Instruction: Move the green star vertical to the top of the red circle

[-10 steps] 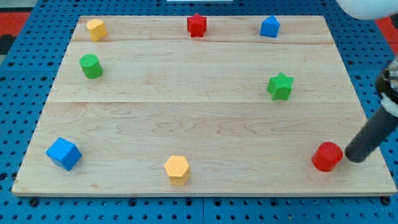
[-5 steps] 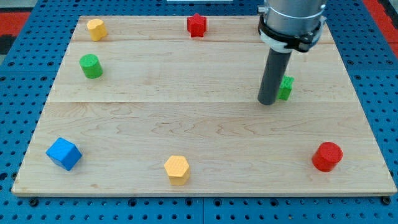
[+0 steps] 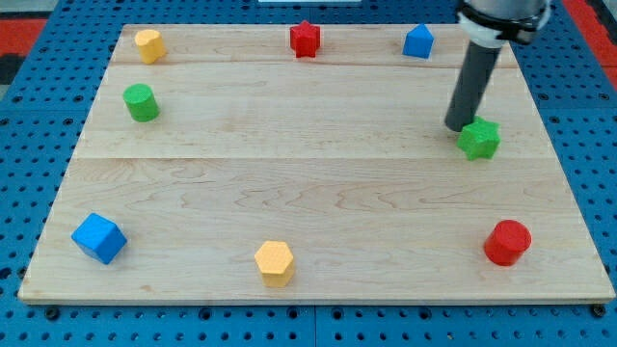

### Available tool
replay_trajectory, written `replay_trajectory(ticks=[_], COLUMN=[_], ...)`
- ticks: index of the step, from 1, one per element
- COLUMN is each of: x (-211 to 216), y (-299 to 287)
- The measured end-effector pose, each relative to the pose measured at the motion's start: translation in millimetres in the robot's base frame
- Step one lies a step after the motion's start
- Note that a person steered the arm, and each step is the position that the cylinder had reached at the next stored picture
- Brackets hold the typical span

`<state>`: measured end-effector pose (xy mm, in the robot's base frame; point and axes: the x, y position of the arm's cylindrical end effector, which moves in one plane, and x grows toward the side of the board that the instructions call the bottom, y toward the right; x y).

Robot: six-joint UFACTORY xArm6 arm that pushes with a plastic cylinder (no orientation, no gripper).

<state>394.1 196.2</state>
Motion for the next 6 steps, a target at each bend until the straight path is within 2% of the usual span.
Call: replay_trajectory(ticks=[3, 4, 6], x=[26, 49, 59], y=[42, 38, -11])
